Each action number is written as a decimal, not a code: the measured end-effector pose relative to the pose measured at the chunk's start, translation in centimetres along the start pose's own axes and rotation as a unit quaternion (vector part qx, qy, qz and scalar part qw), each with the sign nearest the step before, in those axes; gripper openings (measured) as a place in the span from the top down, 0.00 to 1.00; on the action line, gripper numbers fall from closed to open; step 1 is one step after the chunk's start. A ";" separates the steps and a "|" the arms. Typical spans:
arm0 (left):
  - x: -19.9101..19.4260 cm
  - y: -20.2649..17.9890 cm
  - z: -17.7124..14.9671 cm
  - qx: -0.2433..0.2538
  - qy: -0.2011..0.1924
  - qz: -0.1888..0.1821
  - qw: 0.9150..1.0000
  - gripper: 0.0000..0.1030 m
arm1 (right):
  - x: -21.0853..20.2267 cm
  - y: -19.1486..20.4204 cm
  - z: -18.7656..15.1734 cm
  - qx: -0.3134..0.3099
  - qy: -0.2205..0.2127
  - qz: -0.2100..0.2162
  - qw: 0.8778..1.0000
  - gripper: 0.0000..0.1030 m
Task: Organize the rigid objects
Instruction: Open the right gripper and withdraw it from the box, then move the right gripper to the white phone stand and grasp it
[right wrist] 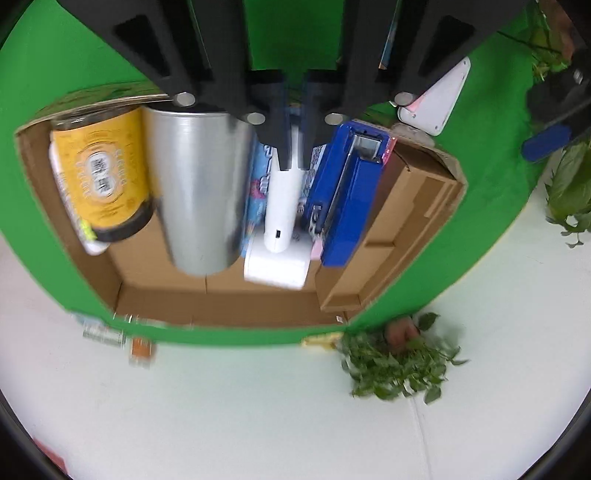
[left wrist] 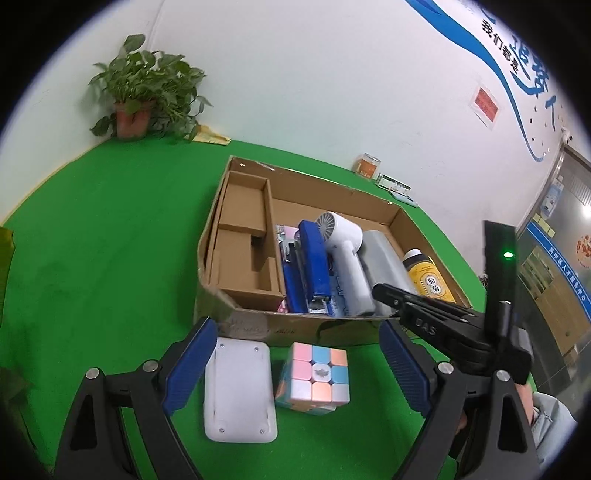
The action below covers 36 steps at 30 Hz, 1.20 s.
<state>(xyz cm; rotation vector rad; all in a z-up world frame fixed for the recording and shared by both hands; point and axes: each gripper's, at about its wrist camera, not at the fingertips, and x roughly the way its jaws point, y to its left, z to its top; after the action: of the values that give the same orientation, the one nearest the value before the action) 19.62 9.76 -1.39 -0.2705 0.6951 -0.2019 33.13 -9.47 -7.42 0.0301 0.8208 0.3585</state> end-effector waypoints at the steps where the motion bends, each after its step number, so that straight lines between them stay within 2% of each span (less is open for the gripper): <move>1: 0.0 0.2 0.0 -0.002 -0.001 0.002 1.000 0.13 | 0.4 -0.1 -0.1 0.002 0.004 0.002 1.000 0.98; 4: -0.2 0.5 0.0 0.006 -0.012 0.015 1.000 0.13 | -0.1 0.6 -1.0 0.000 -0.010 0.007 1.000 0.97; 5: -0.2 0.5 0.0 0.011 -0.018 0.025 0.999 0.13 | -0.5 0.8 -1.3 -0.006 -0.017 -0.003 1.000 0.89; 6: -0.2 0.5 -0.1 0.017 -0.024 0.036 0.999 0.13 | -1.4 1.1 -1.8 -0.015 -0.031 -0.017 0.999 0.65; 7: -0.1 0.5 -0.2 0.024 -0.032 0.051 0.998 0.13 | -2.6 1.3 -2.4 -0.018 -0.056 -0.027 0.998 0.46; 8: 0.0 0.7 -0.2 0.027 -0.034 0.057 0.997 0.13 | -3.8 1.3 -2.9 -0.016 -0.087 -0.030 0.996 0.06; 9: 0.3 0.9 -0.3 0.026 -0.031 0.060 0.997 0.13 | -5.1 1.4 -3.7 -0.016 -0.120 -0.030 0.992 0.01; 12: 1.3 2.0 -0.7 0.006 -0.007 0.058 0.998 0.13 | -5.8 2.1 -5.2 -0.056 -0.119 0.005 0.991 0.01; 14: 2.1 3.0 -1.1 -0.014 0.019 0.044 0.999 0.13 | -5.4 2.3 -6.1 -0.074 -0.109 0.022 0.991 0.01; 19: 4.5 5.1 -2.6 -0.054 0.099 0.021 0.993 0.13 | -2.3 3.6 -8.4 -0.107 -0.017 0.112 0.988 0.01; 21: 5.2 5.7 -3.2 -0.071 0.117 0.009 0.991 0.13 | -0.7 4.7 -8.9 -0.126 0.004 0.118 0.985 0.01; 26: 6.3 6.6 -4.3 -0.086 0.149 -0.012 0.985 0.16 | 1.1 5.5 -9.0 -0.127 0.025 0.124 0.984 0.07; 27: 6.4 6.8 -4.4 -0.093 0.150 -0.022 0.984 0.20 | 1.1 5.6 -9.2 -0.131 0.028 0.124 0.983 0.09; 28: 6.6 6.9 -4.5 -0.099 0.155 -0.034 0.982 0.30 | 0.9 5.8 -9.3 -0.131 0.031 0.122 0.983 0.09; 29: 6.9 7.0 -4.7 -0.099 0.166 -0.032 0.981 0.35 | 0.6 5.8 -9.6 -0.130 0.034 0.125 0.983 0.09; 30: 7.3 7.1 -4.9 -0.096 0.177 -0.026 0.979 0.47 | 0.4 5.7 -9.8 -0.126 0.039 0.133 0.982 0.09; 32: 7.4 6.8 -5.2 -0.086 0.181 -0.015 0.980 0.52 | 0.0 5.3 -10.4 -0.107 0.053 0.151 0.981 0.09; 36: 6.8 5.9 -6.3 -0.087 0.189 -0.038 0.977 0.60 | -0.9 4.5 -11.2 -0.079 0.067 0.166 0.981 0.11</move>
<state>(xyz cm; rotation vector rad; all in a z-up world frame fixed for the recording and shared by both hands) 21.13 12.42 -11.94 -0.4326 1.0831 -0.2704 23.15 -6.77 -13.67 -0.0055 0.9202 0.7465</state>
